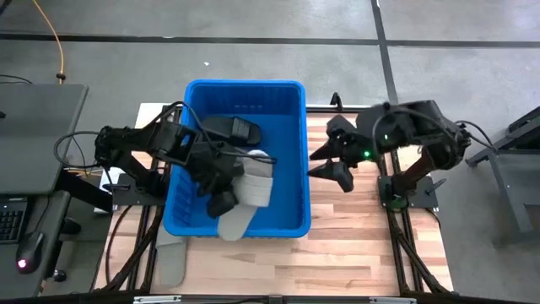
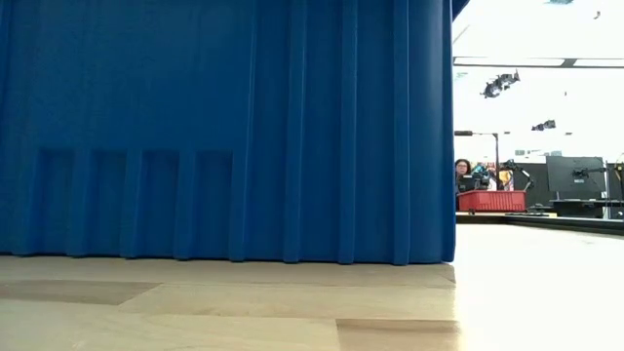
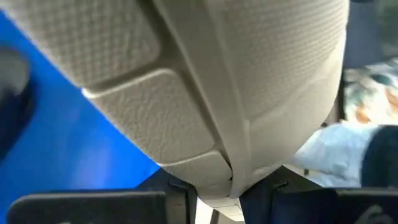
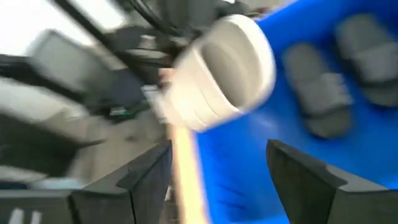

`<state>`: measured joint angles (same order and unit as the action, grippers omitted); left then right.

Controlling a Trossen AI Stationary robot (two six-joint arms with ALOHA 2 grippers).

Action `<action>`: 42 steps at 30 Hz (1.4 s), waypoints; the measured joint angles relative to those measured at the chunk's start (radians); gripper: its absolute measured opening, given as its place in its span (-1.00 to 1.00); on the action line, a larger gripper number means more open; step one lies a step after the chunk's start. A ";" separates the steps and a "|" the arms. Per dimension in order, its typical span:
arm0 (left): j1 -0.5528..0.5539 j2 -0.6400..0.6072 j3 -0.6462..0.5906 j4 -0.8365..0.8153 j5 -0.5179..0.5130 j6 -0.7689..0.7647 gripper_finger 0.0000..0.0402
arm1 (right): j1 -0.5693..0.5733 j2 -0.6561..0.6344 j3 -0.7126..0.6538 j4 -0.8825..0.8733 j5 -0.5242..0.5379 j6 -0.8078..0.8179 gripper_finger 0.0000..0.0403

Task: Pick and place slides into bin
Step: Put the right white slide into the blue container

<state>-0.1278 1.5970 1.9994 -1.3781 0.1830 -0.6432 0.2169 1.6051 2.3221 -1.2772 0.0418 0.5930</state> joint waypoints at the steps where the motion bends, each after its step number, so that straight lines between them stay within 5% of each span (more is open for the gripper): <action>1: -0.006 0.000 0.004 0.017 0.006 0.011 -0.66 | -0.012 0.005 0.001 0.036 -0.059 -0.013 0.22; 6: -0.007 -0.001 0.041 0.042 0.035 0.051 -0.66 | -0.026 0.034 0.000 0.137 -0.198 -0.028 0.22; 14: -0.062 0.000 0.088 0.097 0.019 0.124 -0.66 | -0.075 0.053 -0.001 0.040 -0.148 -0.055 0.34; 33: -0.069 0.011 0.086 0.127 0.022 0.113 -0.67 | -0.105 0.214 -0.001 0.245 -0.339 -0.133 0.33; 42: -0.069 0.010 0.086 0.108 0.046 0.112 -0.67 | -0.106 0.223 -0.001 0.285 -0.303 -0.185 0.26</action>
<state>-0.1967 1.6073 2.0857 -1.2700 0.2286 -0.5308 0.1108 1.8278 2.3211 -0.9920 -0.2617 0.4082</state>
